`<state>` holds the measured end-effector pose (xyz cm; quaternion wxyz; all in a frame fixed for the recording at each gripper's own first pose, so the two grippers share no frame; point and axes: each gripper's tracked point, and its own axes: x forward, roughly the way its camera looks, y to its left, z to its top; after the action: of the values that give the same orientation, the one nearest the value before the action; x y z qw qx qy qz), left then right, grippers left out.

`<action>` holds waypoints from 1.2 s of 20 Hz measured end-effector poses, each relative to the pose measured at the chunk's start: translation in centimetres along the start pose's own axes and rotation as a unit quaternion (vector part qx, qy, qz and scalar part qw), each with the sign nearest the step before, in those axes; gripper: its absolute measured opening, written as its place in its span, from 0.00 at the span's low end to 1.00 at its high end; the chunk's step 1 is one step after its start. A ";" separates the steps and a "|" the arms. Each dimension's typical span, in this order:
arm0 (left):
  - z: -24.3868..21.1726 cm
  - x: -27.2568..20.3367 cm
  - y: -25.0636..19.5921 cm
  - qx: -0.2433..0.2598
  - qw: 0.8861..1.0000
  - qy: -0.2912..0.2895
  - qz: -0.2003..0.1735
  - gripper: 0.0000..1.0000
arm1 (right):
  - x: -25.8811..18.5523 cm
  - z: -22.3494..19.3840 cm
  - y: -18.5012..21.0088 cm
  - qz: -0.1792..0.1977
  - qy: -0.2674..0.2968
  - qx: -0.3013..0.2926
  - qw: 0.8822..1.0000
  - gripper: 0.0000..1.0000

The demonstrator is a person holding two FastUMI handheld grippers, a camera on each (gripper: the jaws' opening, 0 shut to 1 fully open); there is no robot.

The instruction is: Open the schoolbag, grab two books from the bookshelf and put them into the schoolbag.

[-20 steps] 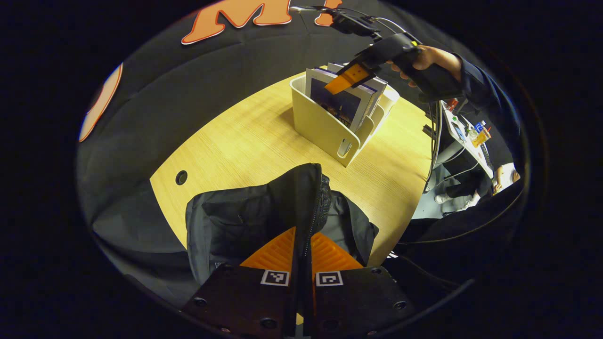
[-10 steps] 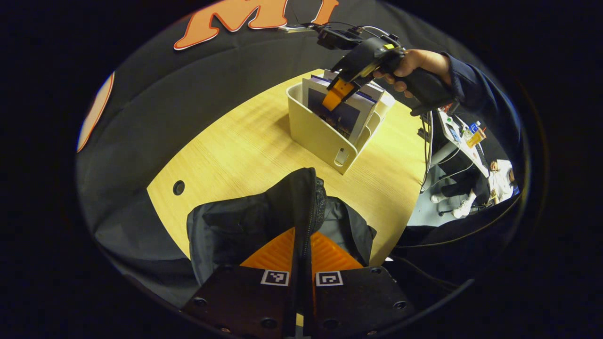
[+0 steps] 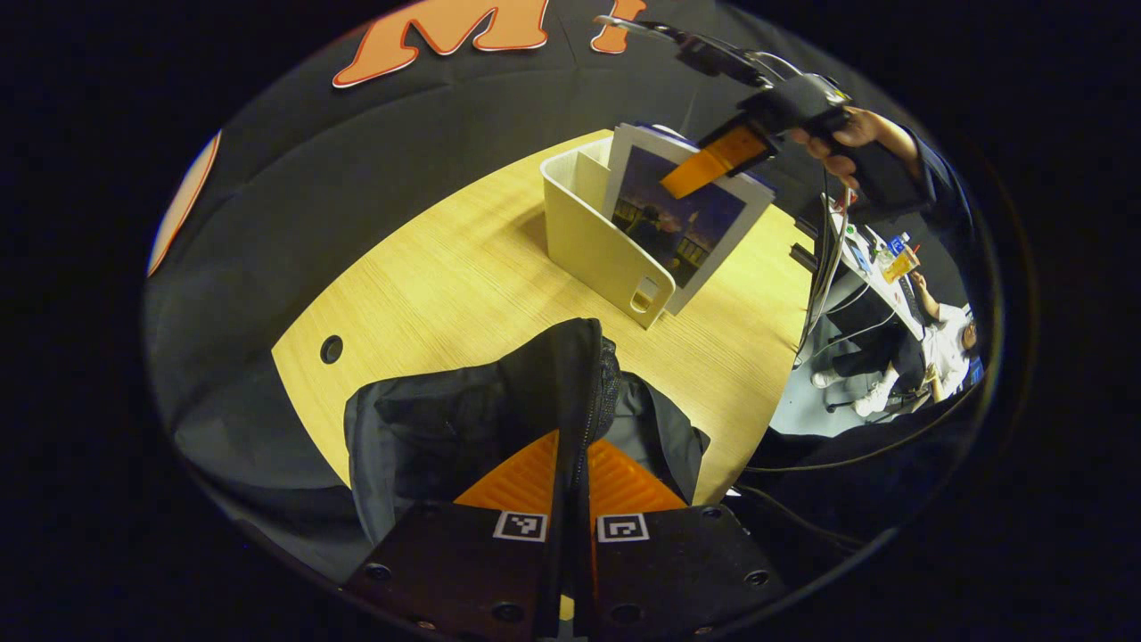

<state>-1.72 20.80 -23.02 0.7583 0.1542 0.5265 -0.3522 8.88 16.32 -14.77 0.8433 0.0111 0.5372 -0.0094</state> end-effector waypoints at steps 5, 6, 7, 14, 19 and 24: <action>0.2 0.4 -0.1 -0.008 1.000 0.004 -0.002 0.07 | -3.1 -3.2 -1.2 0.033 -0.018 0.035 0.999 0.35; 0.1 0.5 -0.1 -0.010 1.000 0.004 -0.002 0.06 | -3.7 -3.9 -1.5 0.040 -0.021 0.042 0.998 0.35; 0.2 0.7 -0.2 -0.009 1.000 0.005 -0.003 0.06 | -4.4 -4.7 -1.8 0.047 -0.023 0.050 0.997 0.35; 0.1 1.2 -0.2 -0.021 1.000 0.001 0.007 0.06 | -6.7 -10.0 -3.8 0.092 -0.035 0.118 0.988 0.35; 0.3 1.3 -0.4 -0.032 0.999 -0.001 0.009 0.07 | -7.0 -13.9 -2.9 0.137 -0.028 0.148 0.979 0.34; 0.4 1.2 -0.6 -0.051 0.999 -0.011 0.012 0.07 | -7.1 -15.6 -1.2 0.190 -0.032 0.193 0.962 0.34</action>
<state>-1.58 19.68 -23.84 0.7747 0.1180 0.5337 -0.3181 -8.28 15.56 -14.98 0.8280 0.2752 0.4862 0.0477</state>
